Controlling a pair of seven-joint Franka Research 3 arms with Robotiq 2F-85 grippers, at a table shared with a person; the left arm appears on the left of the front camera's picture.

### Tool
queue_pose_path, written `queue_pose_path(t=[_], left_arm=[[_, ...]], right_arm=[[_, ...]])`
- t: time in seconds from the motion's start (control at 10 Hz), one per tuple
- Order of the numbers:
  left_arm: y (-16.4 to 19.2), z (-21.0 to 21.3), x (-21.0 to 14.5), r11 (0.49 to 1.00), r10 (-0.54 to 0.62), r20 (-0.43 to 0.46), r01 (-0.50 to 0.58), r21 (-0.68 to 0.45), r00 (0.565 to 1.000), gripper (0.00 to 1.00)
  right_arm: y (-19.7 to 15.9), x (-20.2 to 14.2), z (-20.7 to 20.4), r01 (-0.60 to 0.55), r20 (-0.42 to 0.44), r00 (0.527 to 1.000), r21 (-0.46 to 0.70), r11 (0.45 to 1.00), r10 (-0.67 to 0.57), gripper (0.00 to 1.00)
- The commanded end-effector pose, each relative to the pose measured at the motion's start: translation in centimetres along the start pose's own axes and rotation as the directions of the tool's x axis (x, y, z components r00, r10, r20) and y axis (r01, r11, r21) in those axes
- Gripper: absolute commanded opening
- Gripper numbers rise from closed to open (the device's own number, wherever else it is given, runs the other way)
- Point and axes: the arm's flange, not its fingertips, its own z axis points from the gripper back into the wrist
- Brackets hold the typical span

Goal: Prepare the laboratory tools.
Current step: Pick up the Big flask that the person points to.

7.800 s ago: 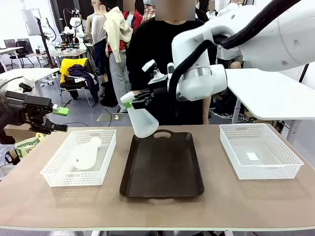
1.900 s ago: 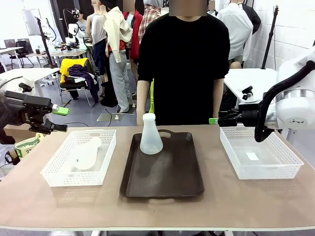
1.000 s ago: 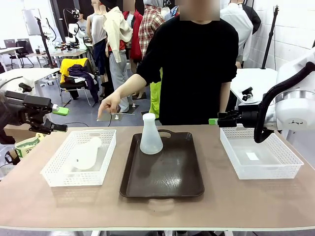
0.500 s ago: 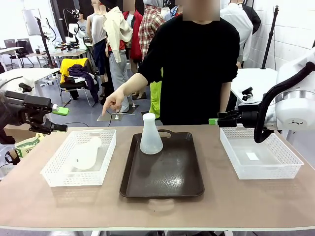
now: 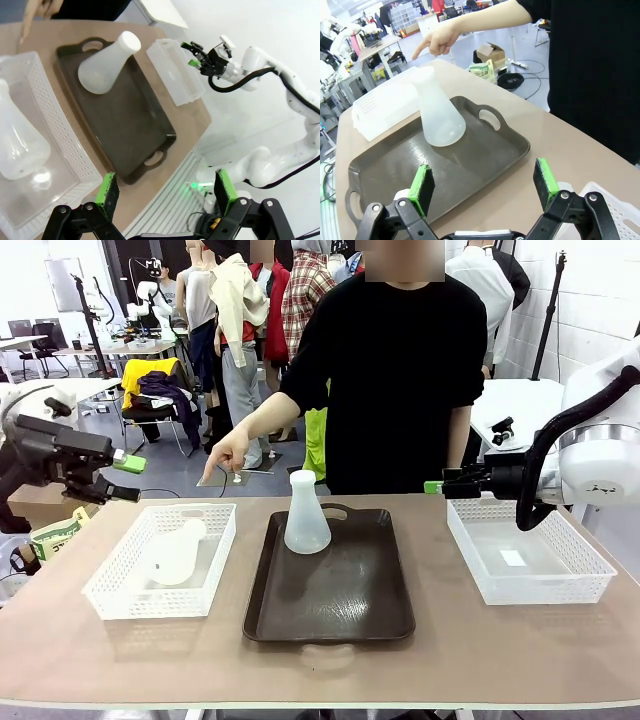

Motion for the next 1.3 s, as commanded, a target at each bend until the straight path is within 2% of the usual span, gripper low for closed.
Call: queue_pose_path(t=[0.0,0.1,0.2,0.3,0.4,0.5,0.8,0.9,1.0,1.2], left_arm=[[-1.6,-0.4,2.5,0.979,-0.067,-0.048,0.075,0.189,0.997,1.00],[-1.9,-0.8,3.8,0.965,-0.062,-0.097,0.084,0.249,0.993,1.00],[-2.3,-1.6,5.7,0.912,-0.050,-0.180,0.118,0.392,0.982,1.00],[-2.3,-2.5,7.2,0.864,-0.026,-0.267,0.156,0.479,0.963,1.00],[-1.7,-3.9,8.9,0.811,0.023,-0.382,0.206,0.548,0.924,1.00],[-0.8,-5.4,10.5,0.751,0.070,-0.429,0.235,0.617,0.901,1.00],[3.5,-10.3,13.4,0.571,0.145,-0.445,0.293,0.767,0.884,1.00],[5.4,-11.9,13.6,0.550,0.169,-0.446,0.291,0.783,0.879,1.00],[7.3,-13.2,13.7,0.552,0.182,-0.425,0.265,0.791,0.887,1.00],[10.2,-14.5,13.8,0.592,0.204,-0.366,0.183,0.785,0.908,1.00]], right_arm=[[0.1,0.0,0.0,0.000,-0.001,1.000,-0.002,1.000,0.000,1.00],[0.1,0.0,0.0,0.000,-0.001,1.000,-0.002,1.000,0.000,1.00],[0.1,0.0,0.0,0.000,-0.001,1.000,-0.002,1.000,0.000,1.00],[0.1,0.0,0.0,0.000,-0.001,1.000,-0.002,1.000,0.000,1.00],[0.1,0.0,0.0,0.000,-0.001,1.000,-0.002,1.000,0.000,1.00],[0.1,0.0,0.0,0.000,-0.001,1.000,-0.002,1.000,0.000,1.00],[0.1,0.0,0.0,0.000,-0.001,1.000,-0.002,1.000,0.000,1.00],[0.1,0.0,0.0,0.000,-0.001,1.000,-0.002,1.000,0.000,1.00],[0.1,0.0,0.0,0.000,-0.001,1.000,-0.002,1.000,0.000,1.00],[0.1,0.0,0.0,0.000,-0.001,1.000,-0.002,1.000,0.000,1.00]])
